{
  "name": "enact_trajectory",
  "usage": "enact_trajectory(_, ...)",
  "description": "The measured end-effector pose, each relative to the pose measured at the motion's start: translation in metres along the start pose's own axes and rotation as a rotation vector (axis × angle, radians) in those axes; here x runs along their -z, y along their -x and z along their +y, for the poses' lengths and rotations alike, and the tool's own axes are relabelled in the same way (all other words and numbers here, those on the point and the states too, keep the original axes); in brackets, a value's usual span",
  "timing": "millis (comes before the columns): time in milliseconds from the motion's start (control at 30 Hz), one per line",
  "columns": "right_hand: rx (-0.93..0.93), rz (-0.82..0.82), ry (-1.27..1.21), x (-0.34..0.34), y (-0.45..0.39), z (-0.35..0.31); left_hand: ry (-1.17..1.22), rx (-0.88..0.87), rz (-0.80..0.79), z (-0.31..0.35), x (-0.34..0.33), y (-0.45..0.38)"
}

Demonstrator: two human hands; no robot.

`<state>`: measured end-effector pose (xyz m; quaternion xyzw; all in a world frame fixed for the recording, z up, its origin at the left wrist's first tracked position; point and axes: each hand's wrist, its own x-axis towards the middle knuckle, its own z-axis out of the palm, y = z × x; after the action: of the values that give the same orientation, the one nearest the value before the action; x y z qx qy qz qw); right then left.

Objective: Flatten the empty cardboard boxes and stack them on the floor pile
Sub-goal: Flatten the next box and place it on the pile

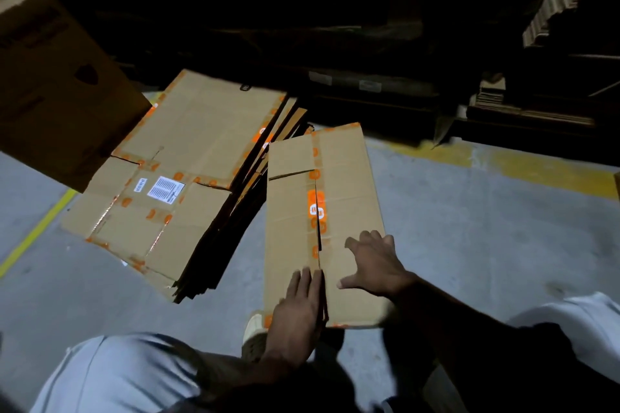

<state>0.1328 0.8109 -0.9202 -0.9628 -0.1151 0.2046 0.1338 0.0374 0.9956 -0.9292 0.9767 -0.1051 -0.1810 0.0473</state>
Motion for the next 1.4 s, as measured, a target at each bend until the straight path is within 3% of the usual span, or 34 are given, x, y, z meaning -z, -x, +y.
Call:
enact_trajectory(100,0.011,0.072,-0.079,0.008,0.0,-0.007,0.066,0.146,0.19,-0.008,0.008,-0.007)
enact_trajectory(200,-0.012,0.174,-0.176,0.02,0.01,-0.007,0.073,0.319,0.21,-0.013,0.036,-0.018)
enact_trajectory(400,0.101,0.421,-0.092,0.064,0.042,-0.002,0.367,0.473,0.492,-0.018,0.094,-0.026)
enact_trajectory(633,0.246,0.657,0.052,0.085,0.102,-0.032,0.745,0.58,0.568,-0.017,0.115,-0.012)
enact_trajectory(767,0.243,0.599,0.001,0.074,0.135,-0.033,0.867,0.526,0.54,-0.035,0.118,-0.009)
enact_trajectory(900,0.277,0.348,-0.094,0.05,0.155,-0.031,0.869,0.506,0.444,-0.046,0.126,-0.016)
enact_trajectory(1033,0.298,0.125,-0.061,0.037,0.165,-0.011,1.486,0.86,0.609,-0.077,0.155,-0.02)
enact_trajectory(1067,0.287,0.106,-0.055,0.033,0.167,-0.008,1.478,0.862,0.586,-0.086,0.165,-0.018)
enact_trajectory(1233,0.221,0.062,0.008,0.016,0.153,-0.016,0.769,0.384,0.467,-0.081,0.173,-0.01)
enact_trajectory(1400,0.194,0.194,-0.03,0.022,0.135,-0.025,0.429,0.277,0.582,-0.048,0.134,-0.001)
